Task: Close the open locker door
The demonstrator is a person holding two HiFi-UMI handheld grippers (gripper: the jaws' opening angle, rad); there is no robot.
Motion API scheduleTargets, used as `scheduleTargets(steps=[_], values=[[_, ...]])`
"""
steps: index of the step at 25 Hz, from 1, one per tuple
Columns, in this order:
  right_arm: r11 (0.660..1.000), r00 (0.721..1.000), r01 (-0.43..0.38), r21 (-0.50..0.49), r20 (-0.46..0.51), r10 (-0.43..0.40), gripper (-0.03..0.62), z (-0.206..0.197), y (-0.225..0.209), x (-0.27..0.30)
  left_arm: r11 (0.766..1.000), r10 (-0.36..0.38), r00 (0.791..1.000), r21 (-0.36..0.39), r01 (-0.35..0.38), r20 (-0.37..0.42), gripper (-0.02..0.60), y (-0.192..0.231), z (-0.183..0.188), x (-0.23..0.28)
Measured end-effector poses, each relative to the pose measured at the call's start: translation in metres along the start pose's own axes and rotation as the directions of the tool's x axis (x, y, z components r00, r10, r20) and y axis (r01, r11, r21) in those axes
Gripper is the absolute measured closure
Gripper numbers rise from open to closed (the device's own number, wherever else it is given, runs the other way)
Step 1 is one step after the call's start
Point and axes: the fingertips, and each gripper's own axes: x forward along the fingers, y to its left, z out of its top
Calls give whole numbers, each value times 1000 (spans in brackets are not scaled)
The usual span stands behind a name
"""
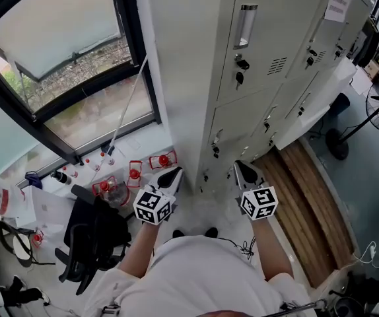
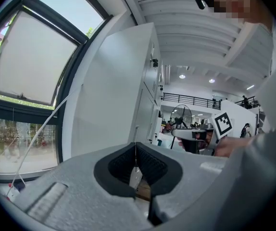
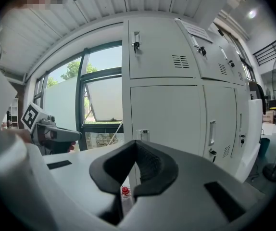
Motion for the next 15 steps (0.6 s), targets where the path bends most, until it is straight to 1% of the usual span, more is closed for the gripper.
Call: scheduleTargets(steps=[15], values=[[1000, 1000, 3, -1, 5, -3, 591, 3, -6, -3, 1000, -12, 1000, -1, 12, -5, 566, -7, 1, 9]])
